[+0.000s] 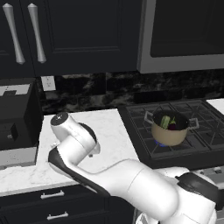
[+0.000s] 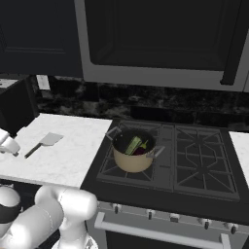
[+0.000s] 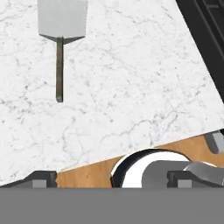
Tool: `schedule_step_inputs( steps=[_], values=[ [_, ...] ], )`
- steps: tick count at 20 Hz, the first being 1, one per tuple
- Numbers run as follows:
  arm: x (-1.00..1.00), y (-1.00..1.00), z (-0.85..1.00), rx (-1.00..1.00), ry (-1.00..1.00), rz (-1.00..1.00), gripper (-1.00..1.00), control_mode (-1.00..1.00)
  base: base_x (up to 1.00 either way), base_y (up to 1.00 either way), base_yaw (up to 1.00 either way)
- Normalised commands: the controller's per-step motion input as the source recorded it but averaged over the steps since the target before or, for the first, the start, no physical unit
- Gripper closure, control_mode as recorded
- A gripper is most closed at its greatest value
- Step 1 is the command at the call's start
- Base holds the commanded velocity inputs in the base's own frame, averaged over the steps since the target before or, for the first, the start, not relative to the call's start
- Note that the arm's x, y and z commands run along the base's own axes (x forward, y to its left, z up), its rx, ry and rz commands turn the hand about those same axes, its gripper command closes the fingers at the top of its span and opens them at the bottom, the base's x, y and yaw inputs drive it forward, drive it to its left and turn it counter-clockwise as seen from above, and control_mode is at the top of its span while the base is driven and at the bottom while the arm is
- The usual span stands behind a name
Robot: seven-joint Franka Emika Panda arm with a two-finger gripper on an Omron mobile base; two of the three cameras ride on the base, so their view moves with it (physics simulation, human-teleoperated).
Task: Put the eggplant and cucumber in the pot. Retrieve the spatula and lightly stir the vegetables in the pot.
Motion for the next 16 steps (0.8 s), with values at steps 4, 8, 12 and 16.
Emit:
schedule_step_inputs(
  steps=[4,8,12,16],
  values=[
    [0.44,0.0,-0.51,0.02,-0.09,0.0,-1.0,-1.0,0.0,0.0,0.0],
    [0.52,0.0,-0.39,0.11,0.0,0.0,-1.0,-1.0,0.0,0.0,0.0],
    [0.43,0.04,-0.41,0.06,-0.01,0.0,-1.0,-1.0,0.0,0.0,0.0],
    [0.34,0.23,-0.28,0.03,0.0,0.0,-1.0,-1.0,0.0,0.0,0.0]
  ],
)
